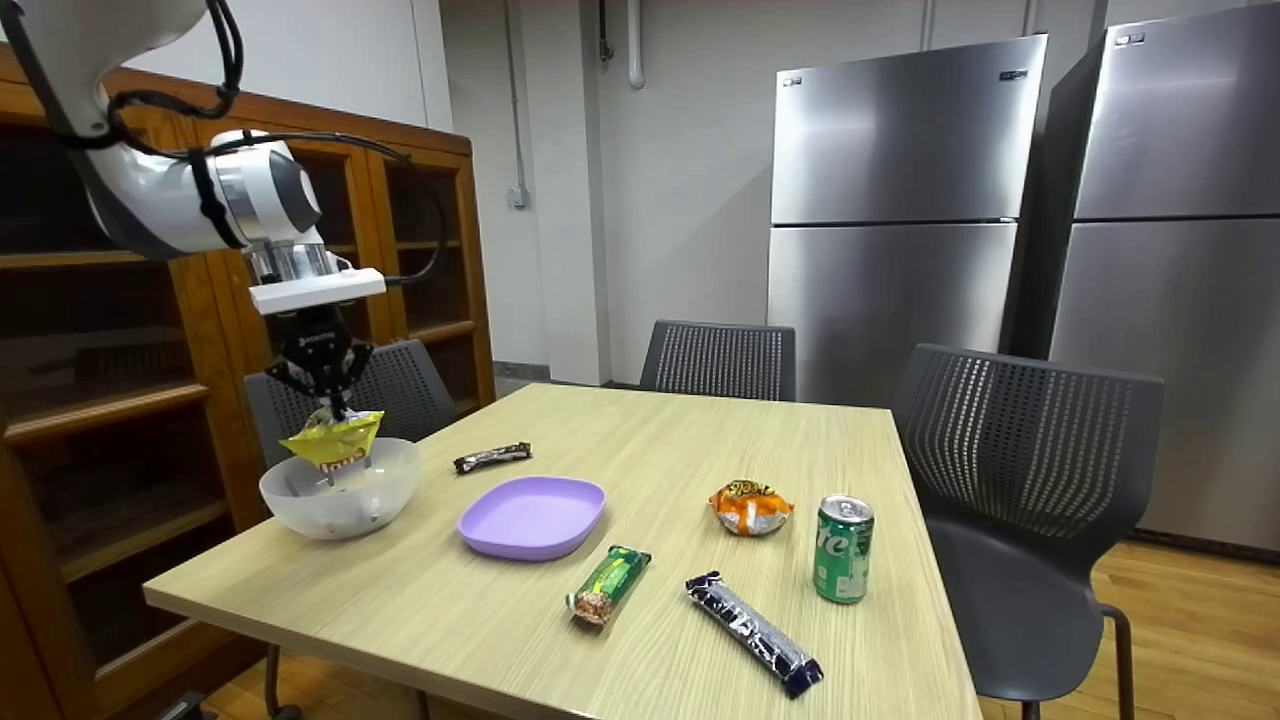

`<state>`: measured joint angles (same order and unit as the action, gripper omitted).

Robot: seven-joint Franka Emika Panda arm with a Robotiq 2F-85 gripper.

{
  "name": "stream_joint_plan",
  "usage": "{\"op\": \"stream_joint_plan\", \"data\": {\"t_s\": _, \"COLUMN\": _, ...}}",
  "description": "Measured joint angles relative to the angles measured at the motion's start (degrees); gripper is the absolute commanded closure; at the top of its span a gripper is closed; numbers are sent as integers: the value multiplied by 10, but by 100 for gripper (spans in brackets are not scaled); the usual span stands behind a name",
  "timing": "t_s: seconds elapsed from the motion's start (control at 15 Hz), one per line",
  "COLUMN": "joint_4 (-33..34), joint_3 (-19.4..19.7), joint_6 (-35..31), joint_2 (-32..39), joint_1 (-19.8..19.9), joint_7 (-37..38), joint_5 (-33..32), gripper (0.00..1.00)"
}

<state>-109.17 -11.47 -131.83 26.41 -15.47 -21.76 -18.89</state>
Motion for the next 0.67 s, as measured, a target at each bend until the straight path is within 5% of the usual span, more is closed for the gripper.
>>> {"op": "stream_joint_plan", "data": {"t_s": 0.13, "joint_4": -3, "joint_3": 0, "joint_6": 0, "joint_2": 4, "joint_1": -2, "joint_7": 0, "joint_5": -6, "gripper": 100}}
{"op": "stream_joint_plan", "data": {"t_s": 0.2, "joint_4": -4, "joint_3": 0, "joint_6": 0, "joint_2": 6, "joint_1": -3, "joint_7": 0, "joint_5": -9, "gripper": 74}}
{"op": "stream_joint_plan", "data": {"t_s": 0.27, "joint_4": -5, "joint_3": 0, "joint_6": 0, "joint_2": 8, "joint_1": -3, "joint_7": 0, "joint_5": -11, "gripper": 73}}
{"op": "stream_joint_plan", "data": {"t_s": 0.67, "joint_4": -6, "joint_3": 0, "joint_6": 0, "joint_2": 10, "joint_1": -4, "joint_7": -5, "joint_5": -12, "gripper": 30}}
